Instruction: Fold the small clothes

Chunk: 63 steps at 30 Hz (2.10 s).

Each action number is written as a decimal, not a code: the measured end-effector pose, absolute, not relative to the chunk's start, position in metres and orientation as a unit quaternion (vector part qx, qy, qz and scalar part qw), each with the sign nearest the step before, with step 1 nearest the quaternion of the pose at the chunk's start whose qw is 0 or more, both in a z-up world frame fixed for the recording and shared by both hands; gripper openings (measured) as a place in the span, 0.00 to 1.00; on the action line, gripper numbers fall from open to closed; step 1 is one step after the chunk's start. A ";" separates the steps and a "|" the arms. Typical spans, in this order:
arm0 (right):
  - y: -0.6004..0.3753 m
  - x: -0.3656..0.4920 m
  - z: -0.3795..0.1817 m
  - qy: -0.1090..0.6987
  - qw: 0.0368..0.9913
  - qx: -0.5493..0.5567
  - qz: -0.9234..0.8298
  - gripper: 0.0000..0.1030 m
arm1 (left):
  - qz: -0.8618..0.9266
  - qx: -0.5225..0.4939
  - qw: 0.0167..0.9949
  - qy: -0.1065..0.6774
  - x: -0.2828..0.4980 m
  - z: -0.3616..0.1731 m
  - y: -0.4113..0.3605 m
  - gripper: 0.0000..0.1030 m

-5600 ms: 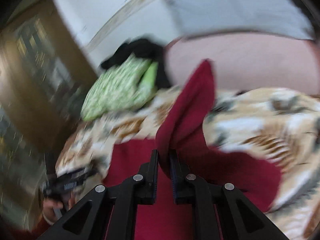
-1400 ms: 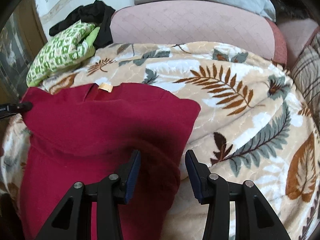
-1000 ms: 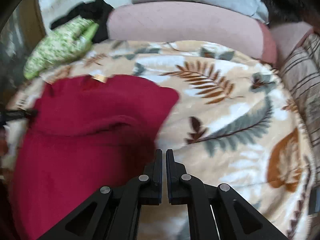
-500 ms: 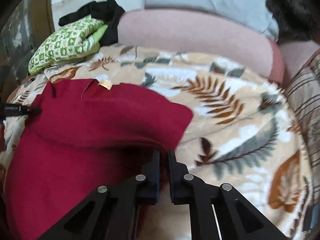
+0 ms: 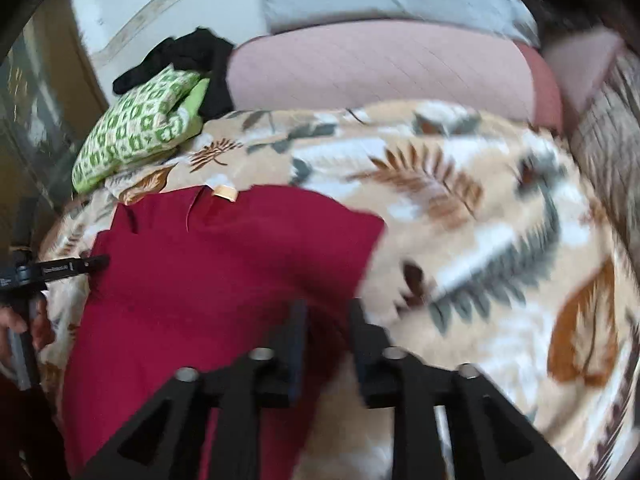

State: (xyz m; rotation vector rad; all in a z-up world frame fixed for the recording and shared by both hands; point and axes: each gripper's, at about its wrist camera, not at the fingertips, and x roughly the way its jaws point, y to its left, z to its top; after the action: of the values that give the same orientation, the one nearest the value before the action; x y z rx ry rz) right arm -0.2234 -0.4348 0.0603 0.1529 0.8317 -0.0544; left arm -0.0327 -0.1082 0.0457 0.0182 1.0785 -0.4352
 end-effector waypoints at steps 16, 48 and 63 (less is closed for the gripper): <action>-0.419 -0.218 0.028 0.476 0.877 0.052 -0.032 0.23 | -0.189 -0.004 0.859 0.475 -0.041 0.072 -0.094 0.36; -0.437 -0.183 0.033 0.439 0.890 0.096 -0.080 0.27 | -0.154 0.081 0.863 0.474 -0.017 0.020 -0.126 0.37; -0.446 -0.227 0.024 0.451 0.877 0.152 -0.064 0.51 | -0.170 0.061 0.855 0.486 -0.064 0.034 -0.100 0.37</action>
State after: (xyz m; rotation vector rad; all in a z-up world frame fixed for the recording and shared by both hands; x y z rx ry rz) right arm -0.2267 -0.4457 0.0237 0.3180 0.9398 -0.1345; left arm -0.0638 -0.1000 0.0339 0.1275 1.0228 -0.3576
